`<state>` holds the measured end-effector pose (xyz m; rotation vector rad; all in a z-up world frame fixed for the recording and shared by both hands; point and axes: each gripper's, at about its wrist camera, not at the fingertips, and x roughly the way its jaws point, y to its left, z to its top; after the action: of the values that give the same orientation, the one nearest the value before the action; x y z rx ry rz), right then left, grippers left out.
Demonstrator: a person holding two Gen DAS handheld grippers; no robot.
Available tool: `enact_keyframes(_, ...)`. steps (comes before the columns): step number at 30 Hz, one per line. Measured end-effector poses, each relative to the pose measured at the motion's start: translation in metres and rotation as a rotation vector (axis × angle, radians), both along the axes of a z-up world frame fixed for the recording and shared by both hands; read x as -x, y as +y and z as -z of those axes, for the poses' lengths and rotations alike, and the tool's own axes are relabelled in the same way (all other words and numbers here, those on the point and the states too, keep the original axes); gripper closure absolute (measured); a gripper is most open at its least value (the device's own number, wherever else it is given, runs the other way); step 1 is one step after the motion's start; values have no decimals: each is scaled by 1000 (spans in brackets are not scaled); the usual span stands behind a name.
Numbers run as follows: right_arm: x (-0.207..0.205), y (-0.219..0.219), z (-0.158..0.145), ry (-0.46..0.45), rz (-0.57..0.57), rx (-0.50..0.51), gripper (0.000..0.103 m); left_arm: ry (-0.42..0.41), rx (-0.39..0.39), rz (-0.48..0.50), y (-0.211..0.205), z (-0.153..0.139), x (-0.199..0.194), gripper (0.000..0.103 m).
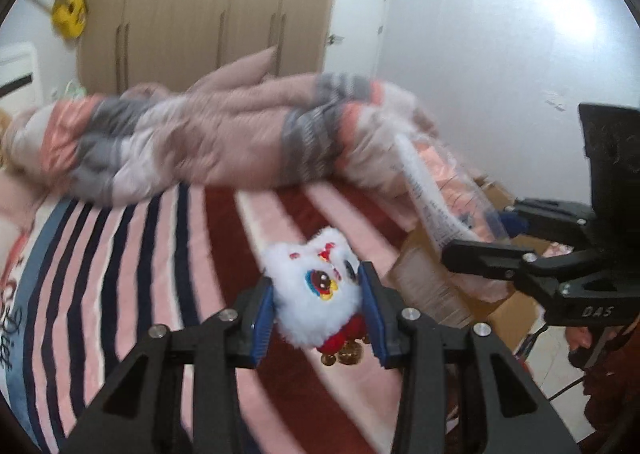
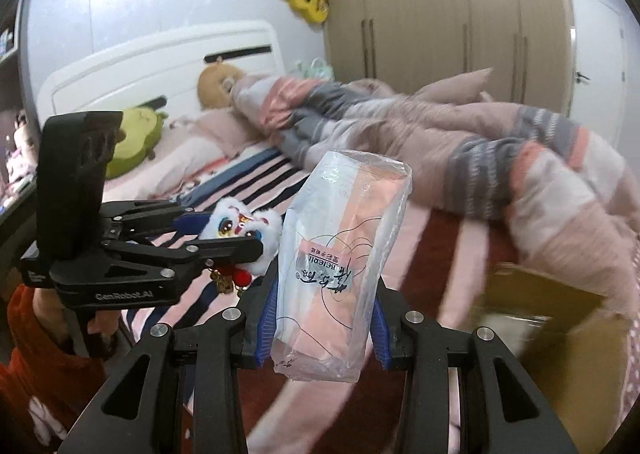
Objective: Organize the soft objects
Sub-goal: 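Lower the tissue pack and lion plush into the box, opening both tools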
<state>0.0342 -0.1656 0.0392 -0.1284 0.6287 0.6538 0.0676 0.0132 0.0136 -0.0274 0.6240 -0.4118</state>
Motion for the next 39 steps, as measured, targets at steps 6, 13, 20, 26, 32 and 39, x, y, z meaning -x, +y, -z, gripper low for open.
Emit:
enact_keyframes(6,7,-80,-12,-16,111,-21,66,-43,25,113,-70,-33,-2,66)
enact_keyframes(13,-4,-147,20,64,219,3,66,-19,7,247,-151,-36,-17,66)
enact_keyframes(20,-30,-153,64,144,185,98,57,35,-47,268,-188,-19,-31,66)
enact_keyframes(26,-27,-158,67,101,192,123,43,47,-81,275,-200,-10,-39,66)
enact_keyframes(32,-27,-157,59,79,190,119,39,40,-68,255,-196,-9,-43,49)
enact_keyframes(39,-20,-156,39,40,159,63,38,-73,-62,159,-166,-27,-16,12)
